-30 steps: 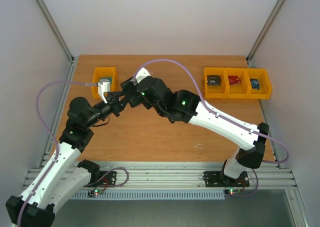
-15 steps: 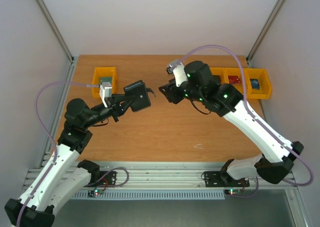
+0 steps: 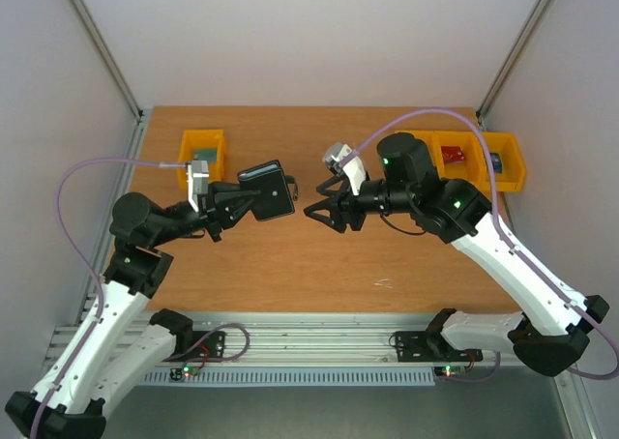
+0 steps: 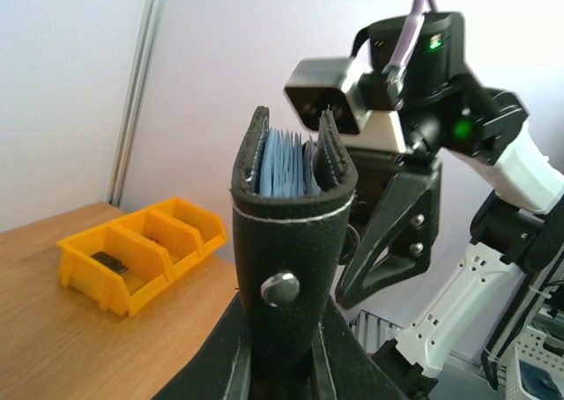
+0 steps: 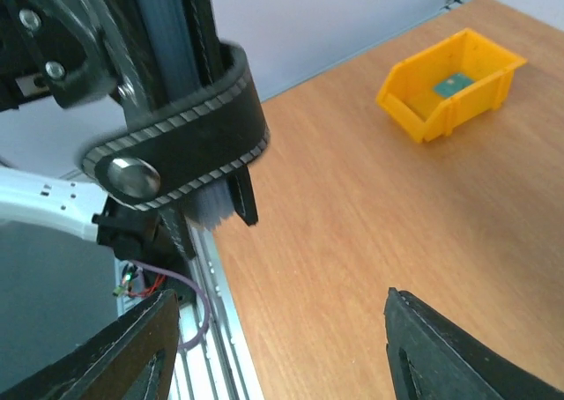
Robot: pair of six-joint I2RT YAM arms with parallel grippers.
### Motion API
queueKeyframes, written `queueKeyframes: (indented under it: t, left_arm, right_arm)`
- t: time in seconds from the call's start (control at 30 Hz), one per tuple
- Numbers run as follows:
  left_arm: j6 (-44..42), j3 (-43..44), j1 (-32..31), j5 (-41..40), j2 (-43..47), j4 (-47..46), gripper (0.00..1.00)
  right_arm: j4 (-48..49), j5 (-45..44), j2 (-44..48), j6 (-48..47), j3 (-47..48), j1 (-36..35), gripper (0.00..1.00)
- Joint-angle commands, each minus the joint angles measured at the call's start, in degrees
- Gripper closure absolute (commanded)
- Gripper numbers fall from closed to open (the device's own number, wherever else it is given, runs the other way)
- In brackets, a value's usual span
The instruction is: Take the credit cards out of the card holder
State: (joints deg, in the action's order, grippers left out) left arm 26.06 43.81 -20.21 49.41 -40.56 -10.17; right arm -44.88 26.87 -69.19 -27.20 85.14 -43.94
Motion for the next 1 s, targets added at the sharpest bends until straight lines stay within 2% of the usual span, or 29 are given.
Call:
queueKeyframes:
  t: [0.0,0.1,0.33,0.63,0.77,0.87,0.97]
  left_arm:
    - [2.82,1.26,0.24,3.05,-0.97,-9.35,1.00]
    - [4.07,1.58,0.08,3.80,-1.61,-10.00,1.00]
    - [3.42,1.60,0.08,3.84,-1.06,-8.98,1.00]
    - [3.68,1.55,0.08,4.28,-1.25,-8.90,1.00]
    - [3.51,1.51,0.01,4.29,-0.89,-8.54,1.00]
    - [3.09,1.32,0.02,3.93,-0.66,-8.23,1.00]
    - [3.66,0.80,0.00,3.39,-0.81,-8.45,1.00]
  right_arm:
    - [5.69,5.90,0.30,-1.70,-2.54,0.93,0.37]
    - [7.58,5.34,-2.00,-1.62,-1.93,1.32,0.37]
    - [10.49,11.47,-4.60,-0.82,-0.79,1.96,0.38]
    - [13.37,14.47,-7.01,0.03,1.10,1.99,0.37]
    - [13.21,16.46,-9.52,1.05,3.56,1.94,0.32]
    - [14.84,21.20,-10.28,1.88,4.14,2.01,0.27]
    - [15.08,26.28,-10.96,2.68,5.03,1.93,0.14]
